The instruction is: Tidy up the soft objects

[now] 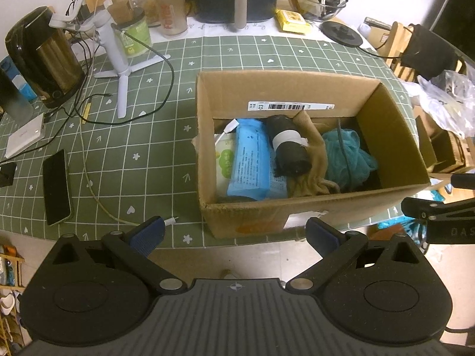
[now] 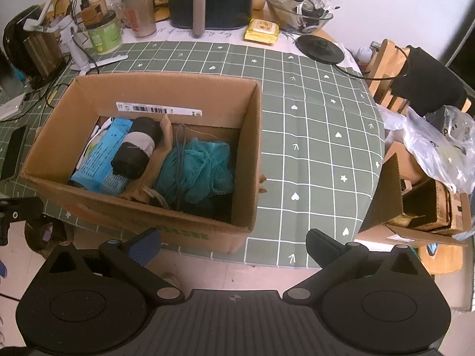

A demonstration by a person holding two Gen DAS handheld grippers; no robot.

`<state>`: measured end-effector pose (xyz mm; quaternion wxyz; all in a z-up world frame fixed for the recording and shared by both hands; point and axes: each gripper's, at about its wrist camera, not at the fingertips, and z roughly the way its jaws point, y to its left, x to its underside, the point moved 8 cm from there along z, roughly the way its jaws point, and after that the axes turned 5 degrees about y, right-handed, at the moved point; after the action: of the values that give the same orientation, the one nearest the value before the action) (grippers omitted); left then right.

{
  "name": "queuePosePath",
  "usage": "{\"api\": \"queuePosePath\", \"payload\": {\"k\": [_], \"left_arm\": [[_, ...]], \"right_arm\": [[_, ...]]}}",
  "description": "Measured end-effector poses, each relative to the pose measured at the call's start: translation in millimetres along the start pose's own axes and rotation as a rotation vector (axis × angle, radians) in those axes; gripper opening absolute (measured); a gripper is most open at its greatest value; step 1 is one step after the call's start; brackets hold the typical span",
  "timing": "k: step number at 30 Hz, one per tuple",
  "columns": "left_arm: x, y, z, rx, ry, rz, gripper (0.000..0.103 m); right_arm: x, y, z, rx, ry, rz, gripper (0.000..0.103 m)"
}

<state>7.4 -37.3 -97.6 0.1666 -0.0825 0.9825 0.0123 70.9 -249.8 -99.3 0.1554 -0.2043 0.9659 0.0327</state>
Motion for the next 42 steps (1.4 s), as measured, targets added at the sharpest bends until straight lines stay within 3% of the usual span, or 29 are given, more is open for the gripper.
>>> {"api": "queuePosePath", "payload": {"k": [42], "left_arm": [[-10.8,9.4,3.5,0.029,0.022,0.035,0.103]], "right_arm": [[-13.2,-1.0,0.0,0.026,-0.008,0.006,0.103]]}}
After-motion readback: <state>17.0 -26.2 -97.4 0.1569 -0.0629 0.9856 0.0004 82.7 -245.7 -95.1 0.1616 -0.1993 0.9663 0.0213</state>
